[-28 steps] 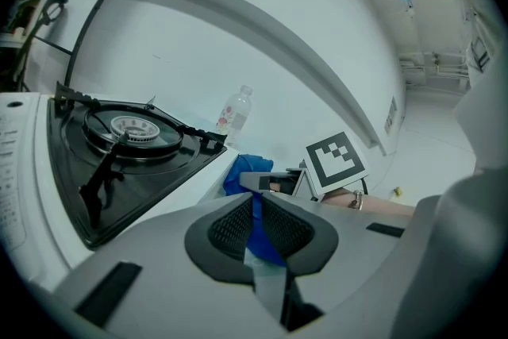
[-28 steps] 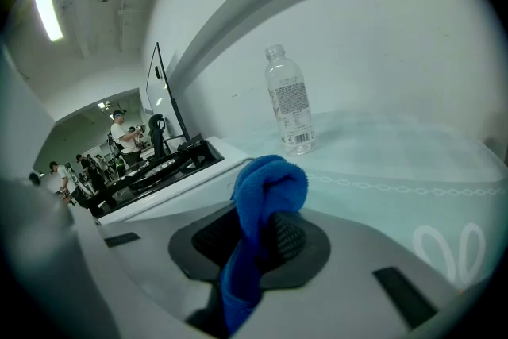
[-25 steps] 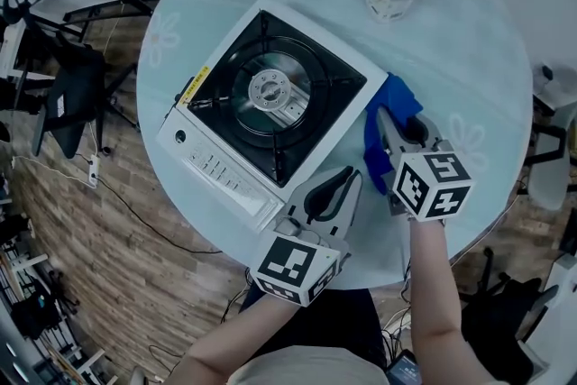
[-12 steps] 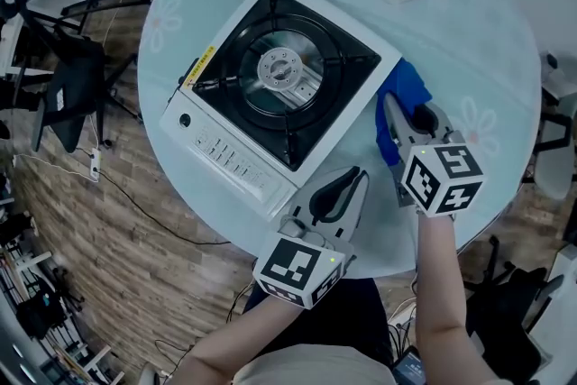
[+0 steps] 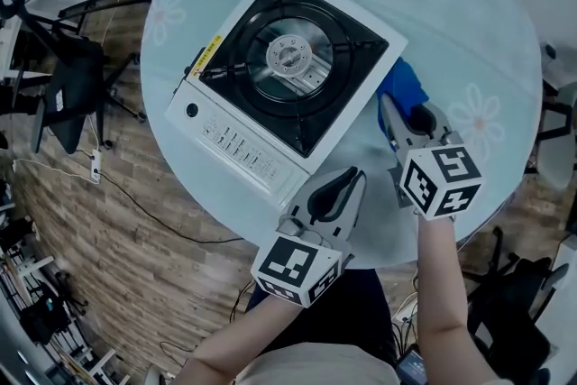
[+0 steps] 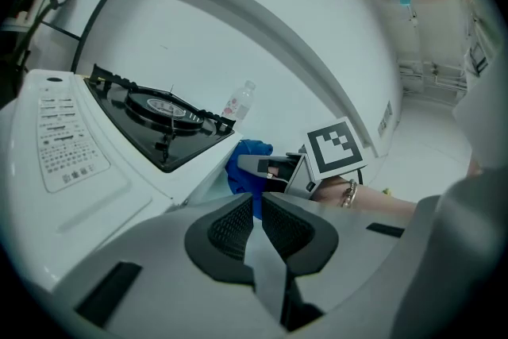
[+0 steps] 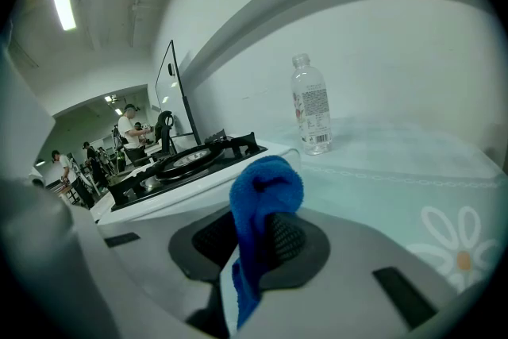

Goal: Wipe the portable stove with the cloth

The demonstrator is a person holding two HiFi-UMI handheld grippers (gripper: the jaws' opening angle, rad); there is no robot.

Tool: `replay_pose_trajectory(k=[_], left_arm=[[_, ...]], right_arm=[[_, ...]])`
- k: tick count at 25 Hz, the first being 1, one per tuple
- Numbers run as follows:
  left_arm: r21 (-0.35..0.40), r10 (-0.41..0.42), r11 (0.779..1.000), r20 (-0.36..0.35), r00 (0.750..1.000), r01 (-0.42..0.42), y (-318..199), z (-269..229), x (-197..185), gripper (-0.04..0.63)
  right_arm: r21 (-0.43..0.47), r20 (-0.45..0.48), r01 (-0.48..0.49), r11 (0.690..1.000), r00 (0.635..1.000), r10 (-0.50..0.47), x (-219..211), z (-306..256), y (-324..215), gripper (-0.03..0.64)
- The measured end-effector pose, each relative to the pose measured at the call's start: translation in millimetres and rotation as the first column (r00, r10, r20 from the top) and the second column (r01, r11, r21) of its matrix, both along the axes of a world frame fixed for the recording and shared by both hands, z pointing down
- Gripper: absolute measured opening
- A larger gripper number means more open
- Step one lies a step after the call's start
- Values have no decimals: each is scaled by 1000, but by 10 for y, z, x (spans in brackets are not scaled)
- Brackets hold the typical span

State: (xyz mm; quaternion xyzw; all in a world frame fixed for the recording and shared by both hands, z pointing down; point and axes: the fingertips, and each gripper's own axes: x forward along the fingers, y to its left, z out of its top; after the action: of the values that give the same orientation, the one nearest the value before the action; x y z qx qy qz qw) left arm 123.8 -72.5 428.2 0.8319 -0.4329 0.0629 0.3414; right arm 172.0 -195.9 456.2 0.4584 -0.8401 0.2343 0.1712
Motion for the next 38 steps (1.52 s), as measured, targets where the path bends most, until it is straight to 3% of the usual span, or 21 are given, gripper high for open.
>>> replay_pose_trajectory(k=[18,38], left_arm=[[-12,74,997,-12,997,-74,441,28,-249,49],[-8,172,985,35,985,-172,833,49,-568,49]], right_arm=[[4,-6,7,1000,1000,-7,-317,14,465,75],[-22,11,14,1000,1000,-14,-712,21,1054,75]])
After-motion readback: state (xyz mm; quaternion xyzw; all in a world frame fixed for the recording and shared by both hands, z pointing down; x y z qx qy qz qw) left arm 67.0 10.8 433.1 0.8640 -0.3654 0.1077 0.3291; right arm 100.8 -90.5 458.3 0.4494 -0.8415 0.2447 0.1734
